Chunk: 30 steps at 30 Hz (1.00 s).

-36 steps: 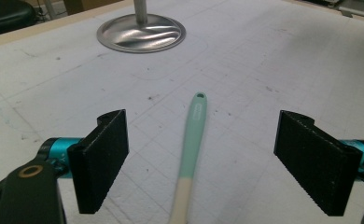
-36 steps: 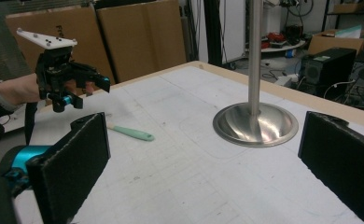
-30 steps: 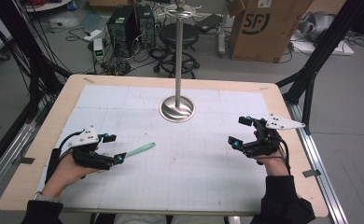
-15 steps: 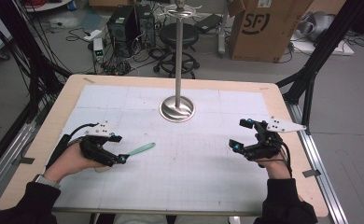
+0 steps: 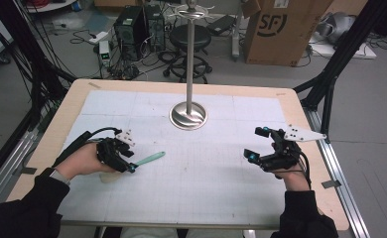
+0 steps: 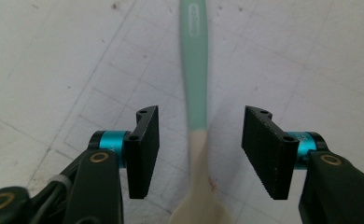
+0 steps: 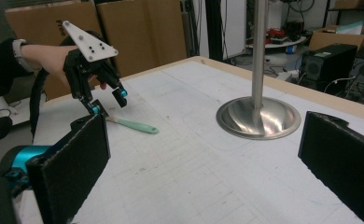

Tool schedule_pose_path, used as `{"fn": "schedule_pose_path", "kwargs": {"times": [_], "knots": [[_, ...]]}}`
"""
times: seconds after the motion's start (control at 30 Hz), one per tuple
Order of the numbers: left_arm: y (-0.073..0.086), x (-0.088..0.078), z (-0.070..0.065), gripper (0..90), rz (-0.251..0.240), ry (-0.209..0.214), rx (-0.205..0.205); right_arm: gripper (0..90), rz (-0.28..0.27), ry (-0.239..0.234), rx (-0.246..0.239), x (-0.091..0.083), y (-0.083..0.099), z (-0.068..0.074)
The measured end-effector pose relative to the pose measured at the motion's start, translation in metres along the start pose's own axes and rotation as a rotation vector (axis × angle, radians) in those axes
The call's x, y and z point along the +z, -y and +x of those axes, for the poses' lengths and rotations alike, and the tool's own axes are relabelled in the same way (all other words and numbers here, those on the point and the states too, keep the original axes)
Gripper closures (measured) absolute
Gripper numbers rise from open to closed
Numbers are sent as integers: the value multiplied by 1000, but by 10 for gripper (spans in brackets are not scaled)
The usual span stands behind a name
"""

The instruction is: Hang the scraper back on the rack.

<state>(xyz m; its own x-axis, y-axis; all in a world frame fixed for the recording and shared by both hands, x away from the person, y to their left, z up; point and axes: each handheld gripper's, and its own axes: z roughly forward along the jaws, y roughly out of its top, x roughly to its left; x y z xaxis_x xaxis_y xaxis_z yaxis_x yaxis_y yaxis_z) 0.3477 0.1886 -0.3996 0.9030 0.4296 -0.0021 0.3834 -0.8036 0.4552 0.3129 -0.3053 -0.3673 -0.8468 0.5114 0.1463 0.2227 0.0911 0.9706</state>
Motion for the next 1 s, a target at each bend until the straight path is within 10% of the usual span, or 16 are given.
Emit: {"fn": "schedule_pose_path", "kwargs": {"times": [1.0], "knots": [[-24, 20, -5, 774, 310, -7, 21, 9, 5, -4, 2, 1, 1, 0]]}}
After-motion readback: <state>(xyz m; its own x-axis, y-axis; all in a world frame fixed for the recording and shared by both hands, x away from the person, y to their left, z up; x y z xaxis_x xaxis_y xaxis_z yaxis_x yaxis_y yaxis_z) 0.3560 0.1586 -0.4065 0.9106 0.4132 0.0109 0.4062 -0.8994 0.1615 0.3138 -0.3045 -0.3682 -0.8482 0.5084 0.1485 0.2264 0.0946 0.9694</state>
